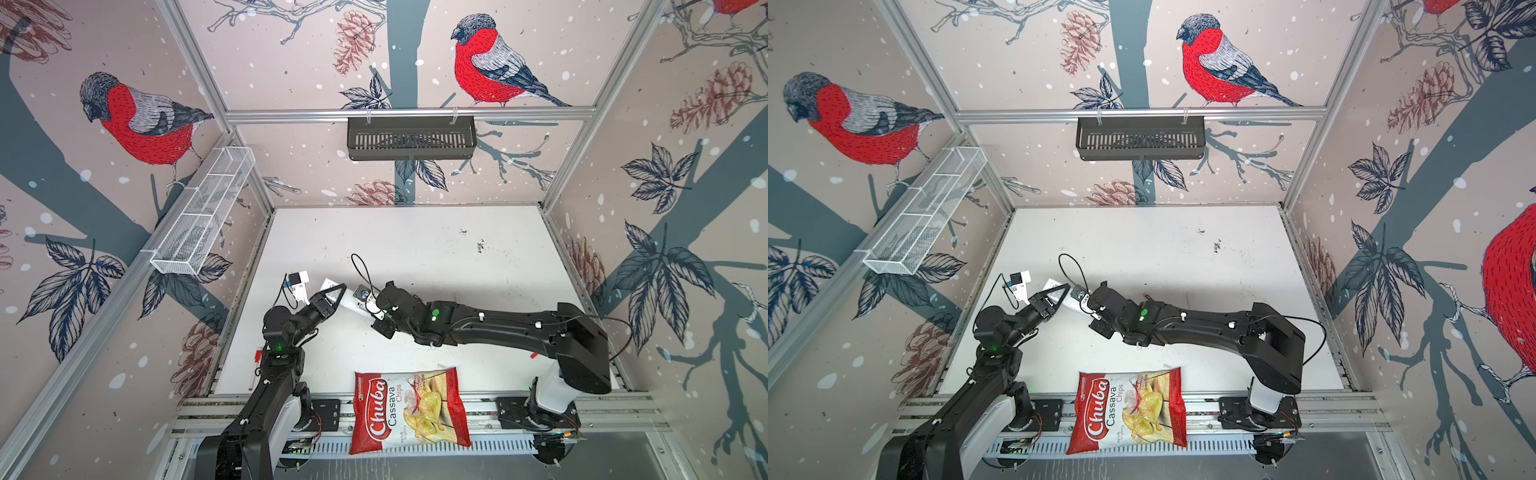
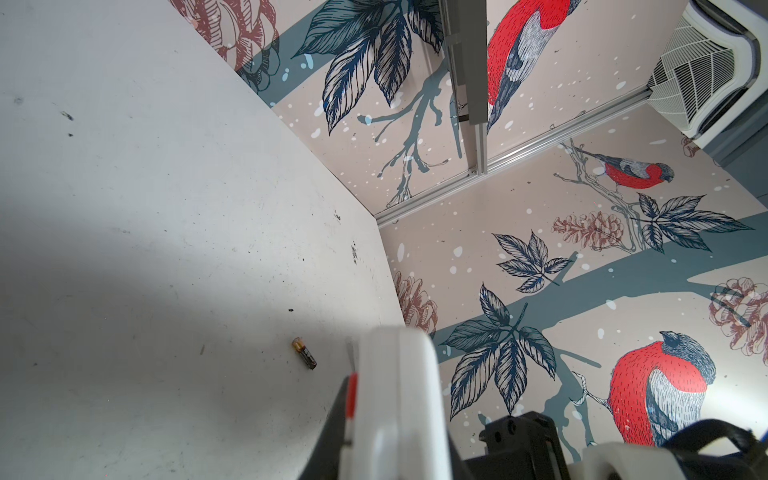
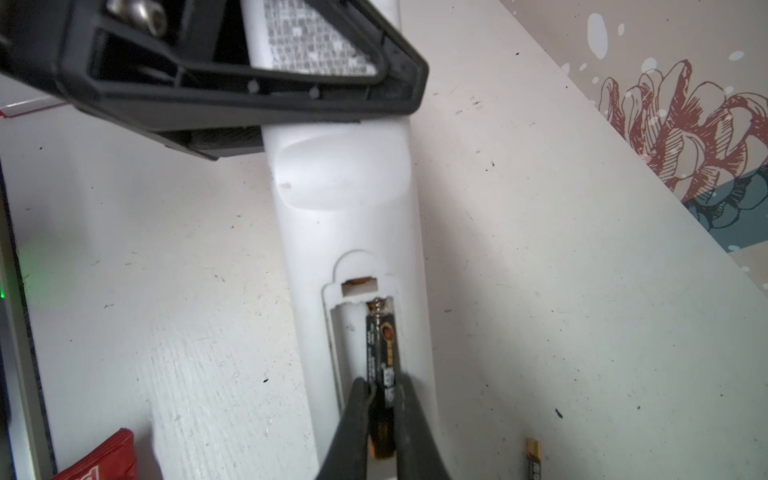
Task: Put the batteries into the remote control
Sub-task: 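Align the held battery over the empty slot of the compartment with the right gripper, then push the battery down into the empty slot with the right gripper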
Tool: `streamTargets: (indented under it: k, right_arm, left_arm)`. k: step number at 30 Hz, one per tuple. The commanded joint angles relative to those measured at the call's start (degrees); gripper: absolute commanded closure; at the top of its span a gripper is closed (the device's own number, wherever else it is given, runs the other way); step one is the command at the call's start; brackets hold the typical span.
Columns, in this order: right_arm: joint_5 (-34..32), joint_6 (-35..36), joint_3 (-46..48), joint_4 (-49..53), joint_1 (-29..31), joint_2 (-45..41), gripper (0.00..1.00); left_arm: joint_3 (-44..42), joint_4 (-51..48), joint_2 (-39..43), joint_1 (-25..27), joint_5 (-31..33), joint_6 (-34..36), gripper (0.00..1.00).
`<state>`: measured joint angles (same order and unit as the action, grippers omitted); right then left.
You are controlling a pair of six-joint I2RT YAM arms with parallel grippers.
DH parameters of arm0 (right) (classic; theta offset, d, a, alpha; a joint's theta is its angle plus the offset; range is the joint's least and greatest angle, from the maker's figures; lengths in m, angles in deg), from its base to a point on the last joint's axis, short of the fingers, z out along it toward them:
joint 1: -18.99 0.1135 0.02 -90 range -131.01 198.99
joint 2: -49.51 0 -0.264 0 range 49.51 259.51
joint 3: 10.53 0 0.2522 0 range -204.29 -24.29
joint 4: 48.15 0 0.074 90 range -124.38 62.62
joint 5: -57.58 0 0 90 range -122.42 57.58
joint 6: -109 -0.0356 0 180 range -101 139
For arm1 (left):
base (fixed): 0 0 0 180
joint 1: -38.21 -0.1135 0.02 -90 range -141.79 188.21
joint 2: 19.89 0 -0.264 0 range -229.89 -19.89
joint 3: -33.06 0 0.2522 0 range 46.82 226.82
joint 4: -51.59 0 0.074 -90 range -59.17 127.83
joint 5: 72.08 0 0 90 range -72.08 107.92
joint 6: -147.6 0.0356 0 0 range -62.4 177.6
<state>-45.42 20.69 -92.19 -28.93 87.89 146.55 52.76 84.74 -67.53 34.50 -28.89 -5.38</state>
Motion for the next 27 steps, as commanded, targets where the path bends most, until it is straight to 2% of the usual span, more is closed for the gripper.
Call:
streamTargets:
  k: [1, 9, 21, 27]
  right_arm:
    - [-6.52, 0.85, 1.07, 0.56, -0.38, 0.10, 0.95]
    - [-4.06, 6.57, 3.56, -3.37, -1.58, -0.50, 0.95]
    - [-4.76, 10.65, 5.03, -8.50, -1.73, 0.19, 0.95]
    - [-1.70, 13.28, 5.85, -10.79, -2.43, 0.96, 0.95]
  left_arm:
    - [0.61, 5.59, 0.34, -0.04, -5.40, -3.39, 1.00]
    - [1.64, 6.21, 0.18, -0.16, -9.52, -6.29, 1.00]
    - [-0.41, 20.31, -5.23, -0.09, -12.34, -14.84, 1.00]
    - [-0.81, 23.13, -6.11, -0.08, -12.86, -16.64, 1.00]
